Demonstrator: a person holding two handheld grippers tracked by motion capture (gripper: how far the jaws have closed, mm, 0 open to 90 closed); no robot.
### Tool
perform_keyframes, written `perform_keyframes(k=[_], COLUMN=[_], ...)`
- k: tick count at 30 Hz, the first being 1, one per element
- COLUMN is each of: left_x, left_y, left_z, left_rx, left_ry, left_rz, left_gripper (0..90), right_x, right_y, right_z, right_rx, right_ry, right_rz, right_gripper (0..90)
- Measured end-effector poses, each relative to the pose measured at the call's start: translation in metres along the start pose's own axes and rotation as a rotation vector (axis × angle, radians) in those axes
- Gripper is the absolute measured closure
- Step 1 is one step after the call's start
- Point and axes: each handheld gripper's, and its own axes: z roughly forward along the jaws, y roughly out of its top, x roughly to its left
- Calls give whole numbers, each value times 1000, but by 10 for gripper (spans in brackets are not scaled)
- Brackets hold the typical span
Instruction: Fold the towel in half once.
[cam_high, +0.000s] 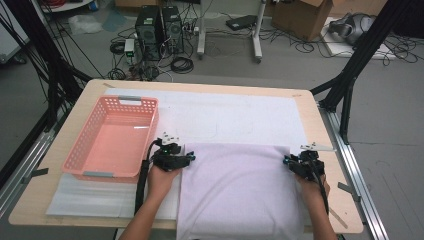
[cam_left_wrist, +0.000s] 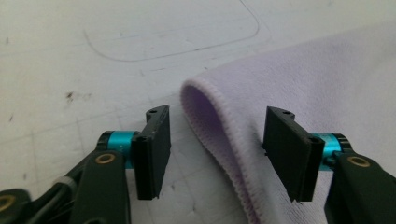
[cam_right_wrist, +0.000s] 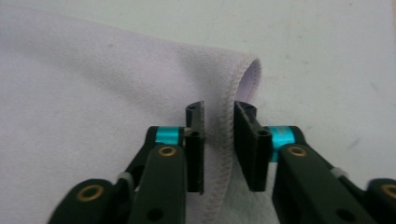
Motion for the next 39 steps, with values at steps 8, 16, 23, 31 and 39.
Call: perform_keyframes(k=[8, 16, 23, 31, 39], left_x=[-3, 5, 21, 39, 46], left_y=[1, 33, 61, 71, 79], left_z=[0, -1, 16, 30, 39], left_rx=[21, -96, -147, -182, -199], left_ry=[-88, -70, -48, -28, -20], left_rz=[-17, -73, -65, -90, -64], left_gripper=[853, 860, 859, 859, 858], right_x=[0, -9, -20, -22, -22], right_y=[0, 13, 43, 72, 81], right_z=[-1, -1, 6, 19, 34], right_rx=[3, -79, -141, -177, -190], right_ry=[30, 1, -14, -33, -47], right_rz=[23, 11, 6, -16, -33], right_gripper=[861, 868, 867, 865, 865])
